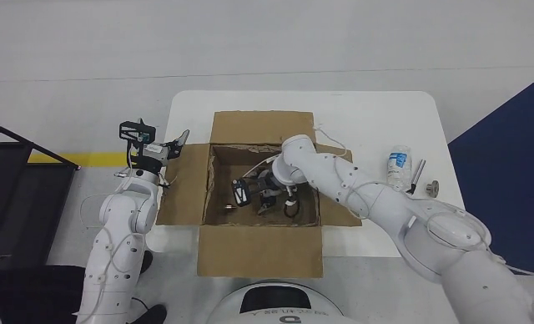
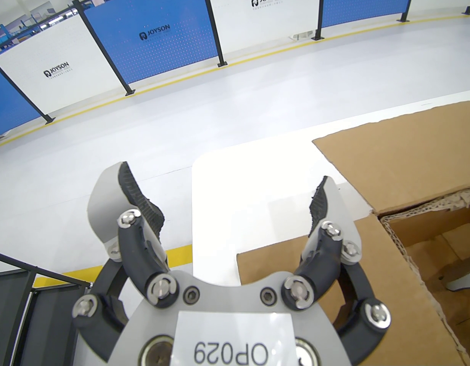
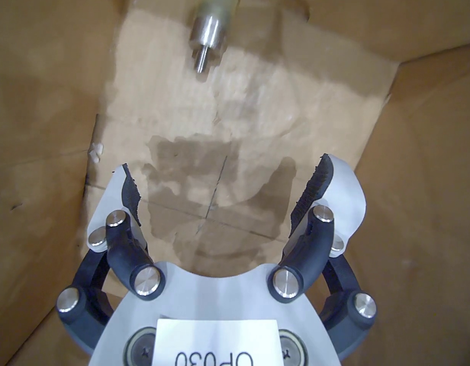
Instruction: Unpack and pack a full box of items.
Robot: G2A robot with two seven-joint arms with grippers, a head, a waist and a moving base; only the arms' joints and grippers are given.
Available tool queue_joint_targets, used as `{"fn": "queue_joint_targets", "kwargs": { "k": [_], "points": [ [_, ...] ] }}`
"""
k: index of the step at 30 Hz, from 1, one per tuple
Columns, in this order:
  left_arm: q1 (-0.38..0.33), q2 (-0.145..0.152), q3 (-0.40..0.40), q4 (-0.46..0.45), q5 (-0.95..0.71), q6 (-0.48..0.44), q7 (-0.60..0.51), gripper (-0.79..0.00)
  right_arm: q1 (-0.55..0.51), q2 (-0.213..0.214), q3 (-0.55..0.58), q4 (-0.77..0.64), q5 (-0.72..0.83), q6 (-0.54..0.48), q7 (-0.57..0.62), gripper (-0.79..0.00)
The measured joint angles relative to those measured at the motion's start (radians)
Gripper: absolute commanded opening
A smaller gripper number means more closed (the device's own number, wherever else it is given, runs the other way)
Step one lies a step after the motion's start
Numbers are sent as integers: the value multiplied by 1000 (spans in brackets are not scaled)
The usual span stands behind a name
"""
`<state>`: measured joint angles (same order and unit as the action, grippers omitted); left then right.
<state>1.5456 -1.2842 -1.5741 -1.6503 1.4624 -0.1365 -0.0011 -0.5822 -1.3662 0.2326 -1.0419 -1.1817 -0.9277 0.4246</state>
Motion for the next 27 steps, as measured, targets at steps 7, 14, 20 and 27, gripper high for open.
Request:
{"fn": "queue_joint_targets", "kwargs": {
  "k": [7,14,20,27],
  "points": [
    [0,0,0,0,0,0,0,0,-16,7,20,14,-97,-31,-219,0],
    [0,0,0,0,0,0,0,0,-22,9,32,7,-157,2,-316,0],
    [0,0,0,0,0,0,0,0,-24,9,31,5,-155,0,-316,0],
    [0,0,0,0,0,0,0,0,-46,-16,22,35,-157,-50,-376,0]
  ]
}}
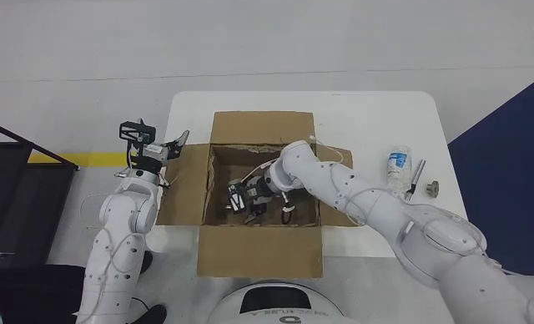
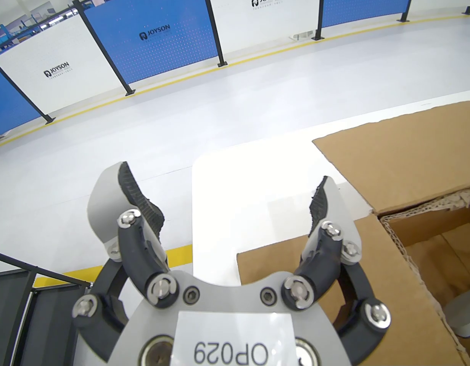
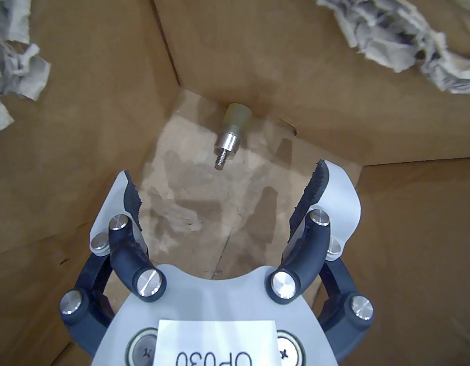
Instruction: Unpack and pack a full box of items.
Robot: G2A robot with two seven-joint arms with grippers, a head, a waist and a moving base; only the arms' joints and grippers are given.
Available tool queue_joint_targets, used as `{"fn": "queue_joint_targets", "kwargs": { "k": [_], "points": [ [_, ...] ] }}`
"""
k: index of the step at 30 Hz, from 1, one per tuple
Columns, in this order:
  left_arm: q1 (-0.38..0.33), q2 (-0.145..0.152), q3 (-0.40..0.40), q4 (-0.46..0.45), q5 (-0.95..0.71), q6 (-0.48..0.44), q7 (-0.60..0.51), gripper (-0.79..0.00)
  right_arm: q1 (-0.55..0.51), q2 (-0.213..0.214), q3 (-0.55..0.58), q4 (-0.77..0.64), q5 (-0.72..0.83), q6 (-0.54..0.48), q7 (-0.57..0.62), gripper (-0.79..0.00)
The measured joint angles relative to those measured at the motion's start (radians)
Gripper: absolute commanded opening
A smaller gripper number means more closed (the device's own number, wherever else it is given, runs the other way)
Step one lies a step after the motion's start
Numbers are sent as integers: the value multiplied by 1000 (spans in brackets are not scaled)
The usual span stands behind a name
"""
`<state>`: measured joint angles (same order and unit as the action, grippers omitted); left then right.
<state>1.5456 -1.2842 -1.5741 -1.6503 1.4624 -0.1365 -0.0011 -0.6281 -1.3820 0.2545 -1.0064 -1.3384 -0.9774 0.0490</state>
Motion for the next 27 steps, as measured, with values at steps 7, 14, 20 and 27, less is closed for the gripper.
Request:
{"fn": "queue_joint_targets", "kwargs": {
  "k": [7,14,20,27],
  "points": [
    [0,0,0,0,0,0,0,0,-9,-23,10,47,-41,47,-116,0],
    [0,0,0,0,0,0,0,0,-31,-4,50,30,-118,178,-172,-9],
    [0,0,0,0,0,0,0,0,-108,95,152,-186,-234,278,-175,0],
    [0,0,0,0,0,0,0,0,-257,209,318,-483,-298,284,-80,0]
  ]
}}
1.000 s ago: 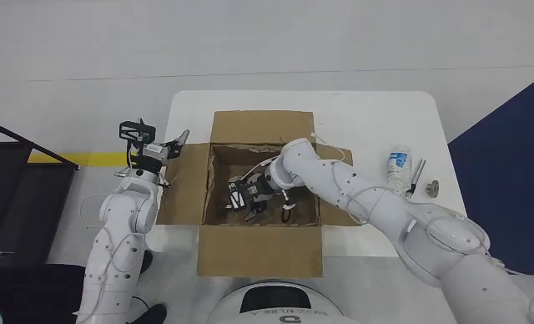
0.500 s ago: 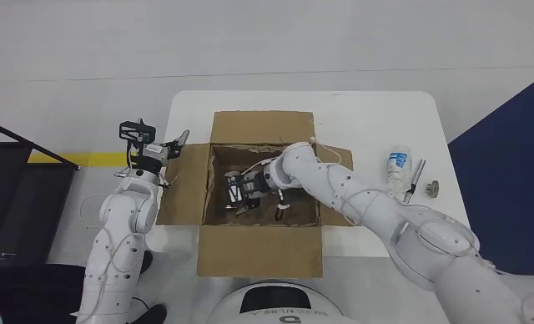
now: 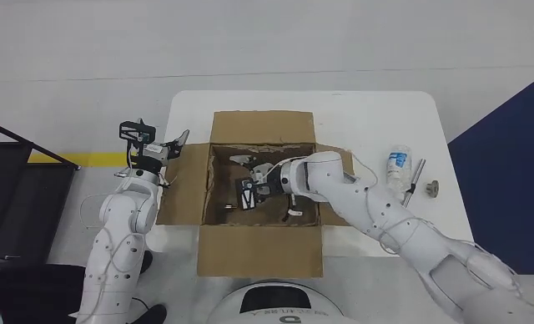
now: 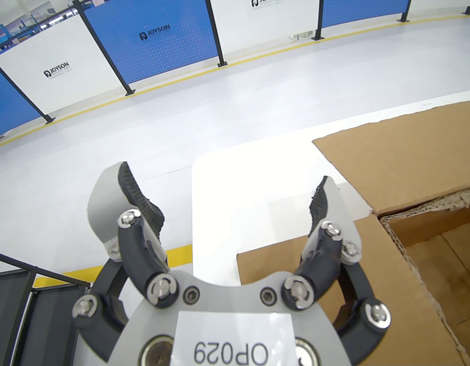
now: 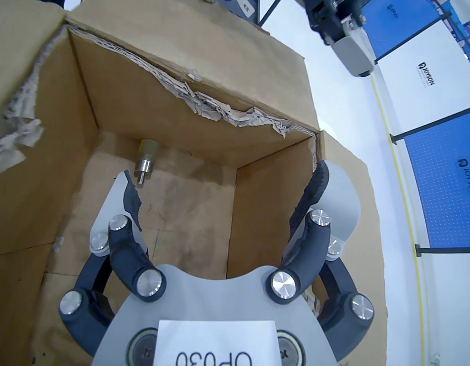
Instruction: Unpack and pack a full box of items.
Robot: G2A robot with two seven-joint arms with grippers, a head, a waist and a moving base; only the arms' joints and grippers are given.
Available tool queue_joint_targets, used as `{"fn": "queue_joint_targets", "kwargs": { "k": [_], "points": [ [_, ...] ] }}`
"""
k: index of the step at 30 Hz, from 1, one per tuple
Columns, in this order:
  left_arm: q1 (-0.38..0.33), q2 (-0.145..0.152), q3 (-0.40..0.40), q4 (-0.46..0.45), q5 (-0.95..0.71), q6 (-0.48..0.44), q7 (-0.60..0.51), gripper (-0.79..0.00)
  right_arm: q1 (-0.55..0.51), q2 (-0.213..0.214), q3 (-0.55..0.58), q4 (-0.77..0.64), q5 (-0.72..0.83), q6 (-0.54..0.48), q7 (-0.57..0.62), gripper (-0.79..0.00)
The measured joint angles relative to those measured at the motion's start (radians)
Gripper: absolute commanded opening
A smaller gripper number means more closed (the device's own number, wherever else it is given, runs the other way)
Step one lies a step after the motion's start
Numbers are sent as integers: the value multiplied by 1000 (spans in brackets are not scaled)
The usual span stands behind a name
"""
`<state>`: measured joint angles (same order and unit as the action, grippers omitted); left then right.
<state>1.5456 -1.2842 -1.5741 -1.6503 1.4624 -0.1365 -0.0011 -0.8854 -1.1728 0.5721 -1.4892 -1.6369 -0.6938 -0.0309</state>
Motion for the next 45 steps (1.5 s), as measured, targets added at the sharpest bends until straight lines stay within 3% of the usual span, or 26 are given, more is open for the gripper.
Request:
{"fn": "queue_joint_targets", "kwargs": {
  "k": [8,12,19,25,28,33,36,41,45],
  "points": [
    [0,0,0,0,0,0,0,0,-13,8,29,13,8,23,-44,0],
    [0,0,0,0,0,0,0,0,-149,70,169,-75,-58,154,-174,0],
    [0,0,0,0,0,0,0,0,-498,178,488,-253,-109,241,-355,0],
    [0,0,0,0,0,0,0,0,-497,178,489,-251,-109,241,-354,0],
    [0,0,0,0,0,0,0,0,-509,181,502,-225,-51,195,-390,0],
    [5,0,3,2,0,4,1,0,-636,212,662,-109,137,85,-692,0],
    [9,1,7,-3,3,-2,-6,0,-718,229,746,-57,193,22,-773,0],
    [18,5,7,-21,4,-43,-55,0,-778,241,789,-41,243,-78,-634,0],
    [12,12,-10,-40,-2,-94,-162,0,-784,243,787,-55,282,-135,-521,0]
  ]
}}
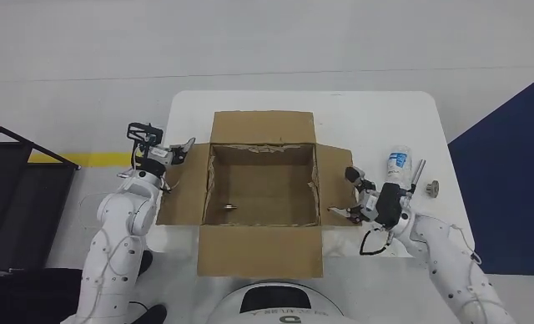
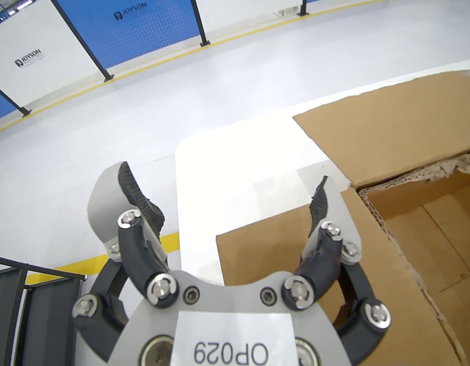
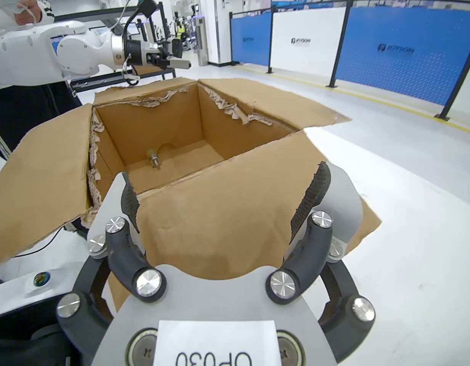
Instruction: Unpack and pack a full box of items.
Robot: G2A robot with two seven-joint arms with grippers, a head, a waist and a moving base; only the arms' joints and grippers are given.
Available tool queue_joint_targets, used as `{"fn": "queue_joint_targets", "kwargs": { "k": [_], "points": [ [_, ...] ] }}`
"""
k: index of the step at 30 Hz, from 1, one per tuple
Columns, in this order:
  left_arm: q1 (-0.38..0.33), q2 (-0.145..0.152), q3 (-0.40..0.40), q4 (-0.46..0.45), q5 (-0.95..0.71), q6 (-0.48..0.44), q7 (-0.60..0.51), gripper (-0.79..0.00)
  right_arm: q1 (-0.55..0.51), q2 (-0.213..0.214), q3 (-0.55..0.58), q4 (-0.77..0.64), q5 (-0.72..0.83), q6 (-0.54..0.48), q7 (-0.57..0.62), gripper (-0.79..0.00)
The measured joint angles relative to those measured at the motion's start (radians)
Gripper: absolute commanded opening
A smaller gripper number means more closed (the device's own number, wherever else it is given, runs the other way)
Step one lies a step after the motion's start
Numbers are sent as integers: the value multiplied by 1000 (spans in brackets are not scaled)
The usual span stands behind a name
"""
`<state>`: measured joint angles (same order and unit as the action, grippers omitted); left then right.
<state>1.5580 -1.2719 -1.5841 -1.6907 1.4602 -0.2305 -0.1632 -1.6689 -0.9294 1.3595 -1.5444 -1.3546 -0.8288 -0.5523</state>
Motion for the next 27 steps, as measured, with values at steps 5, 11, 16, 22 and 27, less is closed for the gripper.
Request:
{"fn": "queue_joint_targets", "kwargs": {
  "k": [5,11,16,22,27],
  "points": [
    [-7,5,0,20,58,-1,-36,0,23,-3,-30,-11,35,-48,119,0],
    [-17,6,-10,58,52,45,-14,0,122,-20,-118,-1,126,-98,297,0],
    [-24,8,-34,93,21,62,-11,0,236,-47,-244,19,168,-142,406,0],
    [-37,11,-50,135,5,72,-4,0,349,-77,-334,99,234,-123,452,0],
    [-46,12,-44,159,7,75,-4,0,339,-75,-309,98,225,-100,407,0]
  ]
}}
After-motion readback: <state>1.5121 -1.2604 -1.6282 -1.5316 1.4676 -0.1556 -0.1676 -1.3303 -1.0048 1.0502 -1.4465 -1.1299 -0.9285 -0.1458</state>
